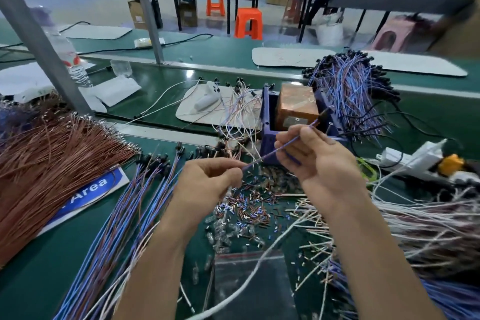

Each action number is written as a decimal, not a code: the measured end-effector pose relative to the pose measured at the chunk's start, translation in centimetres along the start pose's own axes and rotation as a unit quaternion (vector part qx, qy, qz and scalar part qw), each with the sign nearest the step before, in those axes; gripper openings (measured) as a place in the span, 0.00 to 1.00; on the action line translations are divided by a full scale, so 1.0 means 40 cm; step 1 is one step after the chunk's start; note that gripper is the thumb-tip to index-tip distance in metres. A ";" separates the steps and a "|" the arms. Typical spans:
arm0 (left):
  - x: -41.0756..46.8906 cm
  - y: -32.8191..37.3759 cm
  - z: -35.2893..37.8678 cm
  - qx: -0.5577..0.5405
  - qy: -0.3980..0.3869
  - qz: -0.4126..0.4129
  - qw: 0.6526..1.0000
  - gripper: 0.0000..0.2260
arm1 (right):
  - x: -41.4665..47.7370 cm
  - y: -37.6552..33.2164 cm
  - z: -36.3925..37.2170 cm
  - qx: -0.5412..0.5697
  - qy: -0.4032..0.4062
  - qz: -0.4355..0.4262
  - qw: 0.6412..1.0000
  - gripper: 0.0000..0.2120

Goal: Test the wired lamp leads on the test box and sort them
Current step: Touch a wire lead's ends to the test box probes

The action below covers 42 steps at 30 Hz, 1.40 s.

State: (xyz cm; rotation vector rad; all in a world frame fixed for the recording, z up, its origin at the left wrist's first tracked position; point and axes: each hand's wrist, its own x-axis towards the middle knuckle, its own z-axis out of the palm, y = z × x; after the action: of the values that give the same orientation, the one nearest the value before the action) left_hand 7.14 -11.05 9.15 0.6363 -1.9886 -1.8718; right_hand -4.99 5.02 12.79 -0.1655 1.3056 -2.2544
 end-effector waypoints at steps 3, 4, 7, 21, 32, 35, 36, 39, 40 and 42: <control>-0.009 0.004 0.004 0.063 -0.026 -0.005 0.998 0.12 | -0.031 -0.043 -0.088 0.056 0.053 0.002 0.997 0.21; -0.010 0.008 0.008 0.086 -0.025 -0.006 0.996 0.12 | -0.041 -0.053 -0.114 0.066 0.066 -0.002 0.996 0.21; -0.011 0.015 0.034 0.172 -0.014 0.018 0.985 0.13 | -0.074 -0.072 -0.174 0.065 0.079 -0.013 0.995 0.18; -0.015 0.057 0.250 0.210 -0.121 0.134 0.961 0.10 | -0.105 -0.057 -0.225 -0.514 -0.053 -0.048 0.855 0.06; 0.035 0.010 0.158 0.207 -0.092 0.033 0.973 0.09 | -0.132 -0.069 -0.315 -0.371 -0.038 0.048 0.926 0.13; 0.042 0.005 0.152 0.192 -0.086 0.025 0.977 0.10 | -0.131 -0.050 -0.322 -0.392 -0.017 0.041 0.919 0.11; 0.045 0.002 0.145 0.179 -0.080 0.023 0.980 0.10 | -0.132 -0.047 -0.326 -0.393 -0.007 0.039 0.919 0.10; 0.059 -0.011 0.101 0.134 -0.044 0.007 0.990 0.09 | -0.139 -0.064 -0.355 -0.408 0.009 0.030 0.913 0.07; 0.063 -0.013 0.087 0.123 -0.036 0.003 0.992 0.09 | -0.142 -0.074 -0.366 -0.402 0.019 0.023 0.915 0.07; 0.067 -0.022 0.076 0.133 -0.040 0.003 0.990 0.12 | -0.145 -0.089 -0.382 -0.353 0.057 0.000 0.934 0.08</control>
State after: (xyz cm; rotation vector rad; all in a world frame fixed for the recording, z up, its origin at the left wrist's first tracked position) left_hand 3.37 -9.94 7.90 0.6331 -2.3131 -1.6666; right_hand -6.81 21.09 8.58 -0.2865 2.1270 -1.7131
